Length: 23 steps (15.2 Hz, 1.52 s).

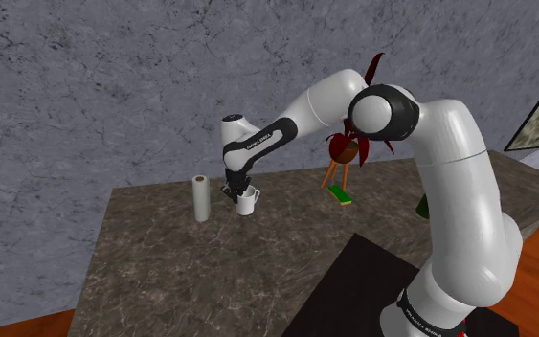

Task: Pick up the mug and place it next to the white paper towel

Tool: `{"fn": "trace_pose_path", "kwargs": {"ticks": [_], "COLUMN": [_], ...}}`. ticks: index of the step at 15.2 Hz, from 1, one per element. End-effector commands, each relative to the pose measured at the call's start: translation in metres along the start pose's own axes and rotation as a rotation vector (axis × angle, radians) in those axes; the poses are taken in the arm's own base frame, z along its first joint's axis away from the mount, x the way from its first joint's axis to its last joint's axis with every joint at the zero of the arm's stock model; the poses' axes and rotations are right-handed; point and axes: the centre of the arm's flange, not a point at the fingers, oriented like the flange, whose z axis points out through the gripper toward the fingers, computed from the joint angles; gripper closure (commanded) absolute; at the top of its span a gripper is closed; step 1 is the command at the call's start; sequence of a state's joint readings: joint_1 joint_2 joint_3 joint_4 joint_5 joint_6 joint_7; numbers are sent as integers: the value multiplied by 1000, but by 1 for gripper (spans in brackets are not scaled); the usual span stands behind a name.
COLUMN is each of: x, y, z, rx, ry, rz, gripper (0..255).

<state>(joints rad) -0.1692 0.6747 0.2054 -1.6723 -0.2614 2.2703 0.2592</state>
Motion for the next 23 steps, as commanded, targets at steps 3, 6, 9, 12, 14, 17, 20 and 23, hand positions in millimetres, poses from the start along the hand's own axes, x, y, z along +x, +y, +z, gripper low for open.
{"fn": "trace_pose_path", "kwargs": {"ticks": [3, 6, 9, 12, 14, 17, 20, 23], "x": [0, 1, 2, 2, 3, 3, 3, 3], "y": [-1, -2, -4, -5, -5, -5, -5, -5], "z": [19, 35, 51, 67, 75, 75, 75, 75], "rx": [0, 0, 0, 0, 0, 0, 0, 0], "ry": [1, 1, 1, 1, 1, 1, 1, 1], "rz": [0, 0, 0, 0, 0, 0, 0, 0], "gripper": [255, 255, 255, 255, 255, 255, 255, 0]}}
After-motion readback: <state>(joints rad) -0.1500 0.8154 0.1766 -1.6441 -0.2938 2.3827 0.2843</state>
